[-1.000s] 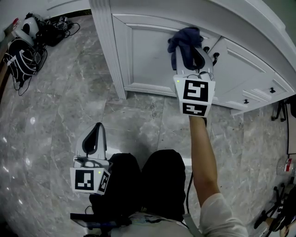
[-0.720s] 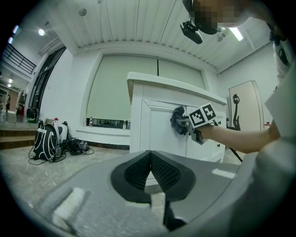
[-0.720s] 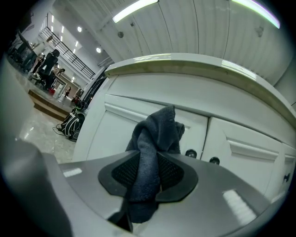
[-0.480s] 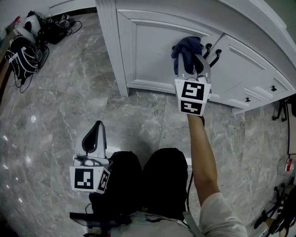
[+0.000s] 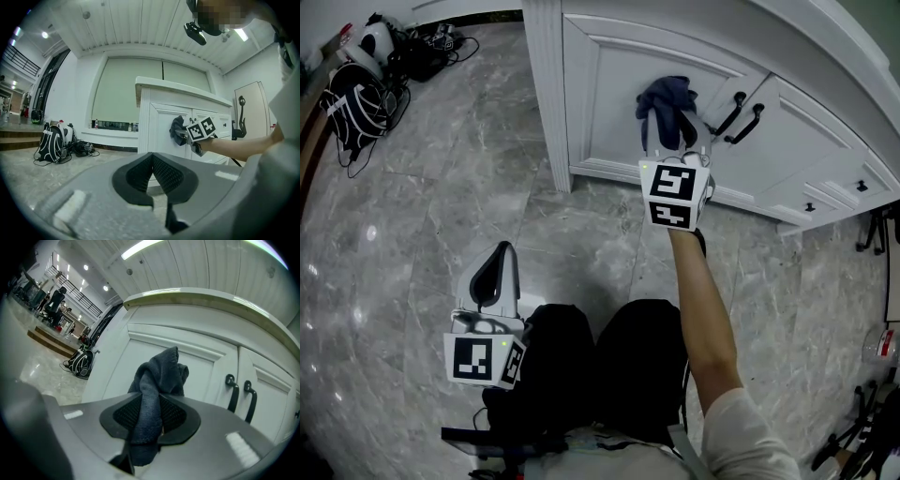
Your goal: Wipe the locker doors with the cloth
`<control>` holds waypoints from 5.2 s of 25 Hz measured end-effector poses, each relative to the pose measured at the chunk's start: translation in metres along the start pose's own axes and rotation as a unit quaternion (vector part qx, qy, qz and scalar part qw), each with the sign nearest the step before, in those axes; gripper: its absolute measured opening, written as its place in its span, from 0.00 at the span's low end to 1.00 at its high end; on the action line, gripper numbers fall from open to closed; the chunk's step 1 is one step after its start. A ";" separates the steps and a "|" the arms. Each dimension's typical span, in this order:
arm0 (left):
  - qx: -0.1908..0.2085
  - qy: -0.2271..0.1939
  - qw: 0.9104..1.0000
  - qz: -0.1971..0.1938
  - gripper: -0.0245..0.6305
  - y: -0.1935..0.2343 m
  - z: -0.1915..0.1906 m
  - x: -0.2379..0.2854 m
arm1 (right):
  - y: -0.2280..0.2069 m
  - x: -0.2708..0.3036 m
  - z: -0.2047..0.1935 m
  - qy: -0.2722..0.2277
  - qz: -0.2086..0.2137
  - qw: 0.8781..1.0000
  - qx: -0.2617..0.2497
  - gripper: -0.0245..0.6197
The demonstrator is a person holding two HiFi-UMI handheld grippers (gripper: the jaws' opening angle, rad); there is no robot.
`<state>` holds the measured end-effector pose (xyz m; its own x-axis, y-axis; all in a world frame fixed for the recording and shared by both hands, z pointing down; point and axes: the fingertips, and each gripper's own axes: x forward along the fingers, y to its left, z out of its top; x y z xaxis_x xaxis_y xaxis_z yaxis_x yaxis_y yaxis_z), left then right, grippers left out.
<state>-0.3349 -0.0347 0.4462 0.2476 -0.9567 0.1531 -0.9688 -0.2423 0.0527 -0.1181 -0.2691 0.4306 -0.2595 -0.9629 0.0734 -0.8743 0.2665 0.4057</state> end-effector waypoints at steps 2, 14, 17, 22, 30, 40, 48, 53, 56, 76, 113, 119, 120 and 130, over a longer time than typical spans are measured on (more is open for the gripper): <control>-0.001 0.000 1.000 0.003 0.04 0.004 -0.001 -0.003 | 0.010 0.003 0.004 -0.001 0.004 1.000 0.003 0.21; -0.006 0.001 1.000 0.012 0.04 0.020 -0.006 -0.011 | 0.066 0.022 0.028 -0.024 0.043 0.999 0.005 0.21; -0.007 0.001 1.000 0.012 0.04 0.024 -0.006 -0.012 | 0.085 0.026 0.038 -0.031 0.064 0.997 0.004 0.21; -0.009 0.003 1.000 0.015 0.04 0.027 -0.008 -0.015 | 0.111 0.030 0.040 -0.031 0.080 0.996 0.005 0.21; -0.007 0.005 1.000 0.016 0.04 0.026 -0.010 -0.014 | 0.133 0.034 0.002 -0.001 0.110 0.994 -0.025 0.21; -0.003 0.005 1.000 0.012 0.04 0.020 -0.006 -0.011 | 0.112 0.028 -0.023 0.019 0.106 0.993 -0.052 0.21; 0.000 0.006 1.000 0.002 0.04 0.007 -0.006 -0.005 | 0.080 0.018 -0.041 0.030 0.088 0.994 -0.063 0.21; 0.001 0.008 1.000 -0.003 0.04 0.001 -0.006 -0.001 | 0.058 0.011 -0.047 0.034 0.073 0.995 -0.065 0.21; 0.001 0.008 1.000 -0.005 0.04 -0.001 -0.006 0.001 | 0.047 0.008 -0.051 0.037 0.064 0.995 -0.063 0.21; 0.007 0.010 1.000 -0.011 0.04 -0.012 -0.007 0.001 | -0.010 -0.012 -0.091 0.063 0.006 0.997 -0.048 0.21; -0.005 0.013 1.000 0.025 0.04 0.036 -0.015 -0.025 | 0.139 0.035 -0.082 0.050 0.106 0.993 -0.033 0.21; -0.009 0.013 0.999 0.029 0.04 0.046 -0.016 -0.029 | 0.151 0.038 -0.075 0.046 0.112 0.992 -0.028 0.21; -0.009 0.013 0.999 0.029 0.04 0.046 -0.017 -0.029 | 0.152 0.038 -0.075 0.046 0.113 0.992 -0.029 0.21; -0.009 0.018 0.999 0.028 0.04 0.043 -0.020 -0.029 | 0.171 0.039 -0.108 0.073 0.139 0.987 -0.044 0.21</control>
<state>-0.3833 -0.0139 0.4642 0.1932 -0.9622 0.1919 -0.9809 -0.1849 0.0603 -0.2332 -0.2652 0.6011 -0.4166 -0.8507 0.3207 -0.7372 0.5225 0.4284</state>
